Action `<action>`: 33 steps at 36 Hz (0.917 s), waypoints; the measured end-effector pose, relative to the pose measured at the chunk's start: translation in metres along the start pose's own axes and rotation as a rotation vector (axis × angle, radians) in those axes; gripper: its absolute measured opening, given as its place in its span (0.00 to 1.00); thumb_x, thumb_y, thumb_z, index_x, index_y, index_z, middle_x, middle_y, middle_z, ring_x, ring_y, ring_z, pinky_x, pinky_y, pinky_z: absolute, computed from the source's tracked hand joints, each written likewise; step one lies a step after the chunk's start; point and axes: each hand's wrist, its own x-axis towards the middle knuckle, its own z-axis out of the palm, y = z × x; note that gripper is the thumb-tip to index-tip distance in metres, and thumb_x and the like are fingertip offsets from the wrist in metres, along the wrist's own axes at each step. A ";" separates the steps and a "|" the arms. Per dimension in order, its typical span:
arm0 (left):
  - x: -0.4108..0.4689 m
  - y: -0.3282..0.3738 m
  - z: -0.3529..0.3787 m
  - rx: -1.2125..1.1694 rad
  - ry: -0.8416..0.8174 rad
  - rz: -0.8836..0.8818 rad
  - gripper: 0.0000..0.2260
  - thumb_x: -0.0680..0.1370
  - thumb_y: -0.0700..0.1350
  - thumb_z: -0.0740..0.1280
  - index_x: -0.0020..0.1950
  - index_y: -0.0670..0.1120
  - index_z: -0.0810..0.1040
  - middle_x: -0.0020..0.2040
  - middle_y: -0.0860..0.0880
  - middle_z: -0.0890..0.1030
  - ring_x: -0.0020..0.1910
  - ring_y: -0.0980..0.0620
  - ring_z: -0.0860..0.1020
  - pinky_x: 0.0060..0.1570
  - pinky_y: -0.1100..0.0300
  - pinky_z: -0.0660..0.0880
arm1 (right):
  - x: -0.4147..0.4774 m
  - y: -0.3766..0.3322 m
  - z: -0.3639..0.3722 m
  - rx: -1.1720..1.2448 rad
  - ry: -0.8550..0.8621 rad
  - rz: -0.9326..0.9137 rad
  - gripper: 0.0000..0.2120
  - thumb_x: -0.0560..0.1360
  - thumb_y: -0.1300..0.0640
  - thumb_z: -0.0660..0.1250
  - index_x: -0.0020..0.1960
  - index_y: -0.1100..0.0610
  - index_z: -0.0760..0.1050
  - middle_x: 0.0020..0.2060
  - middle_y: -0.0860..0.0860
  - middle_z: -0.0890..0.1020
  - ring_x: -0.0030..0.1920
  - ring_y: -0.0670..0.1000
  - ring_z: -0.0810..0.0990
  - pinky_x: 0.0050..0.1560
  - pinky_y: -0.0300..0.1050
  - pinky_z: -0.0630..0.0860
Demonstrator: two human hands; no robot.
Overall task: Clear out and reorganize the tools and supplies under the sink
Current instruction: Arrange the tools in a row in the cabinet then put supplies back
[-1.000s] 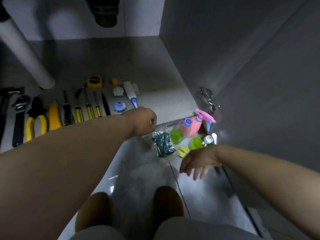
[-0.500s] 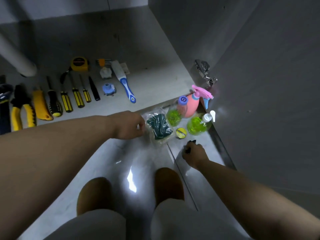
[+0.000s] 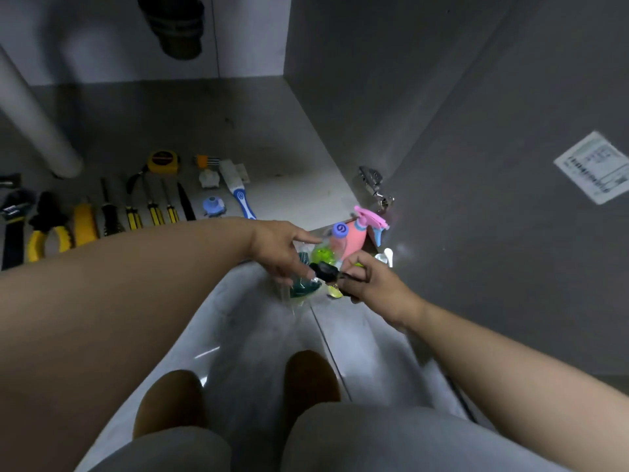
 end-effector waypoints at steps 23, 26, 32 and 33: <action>-0.003 -0.037 -0.024 -0.405 0.543 0.178 0.09 0.78 0.36 0.73 0.56 0.34 0.84 0.40 0.39 0.84 0.32 0.51 0.80 0.33 0.67 0.80 | 0.051 0.098 0.001 -0.911 -0.054 0.278 0.35 0.75 0.59 0.68 0.78 0.54 0.58 0.74 0.56 0.58 0.66 0.62 0.75 0.60 0.47 0.74; 0.001 -0.041 -0.025 -0.393 0.549 0.163 0.09 0.78 0.39 0.73 0.55 0.35 0.85 0.41 0.39 0.85 0.29 0.56 0.80 0.30 0.68 0.78 | 0.065 0.107 0.008 -0.904 -0.015 0.254 0.38 0.73 0.62 0.67 0.79 0.53 0.56 0.76 0.55 0.58 0.68 0.60 0.74 0.59 0.47 0.74; 0.011 -0.045 -0.026 -0.294 0.523 0.149 0.09 0.79 0.42 0.72 0.55 0.37 0.86 0.40 0.41 0.86 0.27 0.59 0.78 0.29 0.69 0.76 | 0.087 0.120 0.021 -0.924 -0.004 0.225 0.39 0.72 0.64 0.68 0.79 0.49 0.59 0.75 0.54 0.61 0.66 0.59 0.75 0.59 0.48 0.77; 0.013 -0.047 -0.026 -0.290 0.521 0.150 0.09 0.79 0.42 0.71 0.55 0.38 0.86 0.38 0.43 0.86 0.27 0.60 0.78 0.29 0.69 0.75 | 0.089 0.122 0.023 -0.939 0.017 0.226 0.37 0.72 0.64 0.68 0.78 0.49 0.61 0.74 0.54 0.62 0.64 0.60 0.76 0.59 0.50 0.78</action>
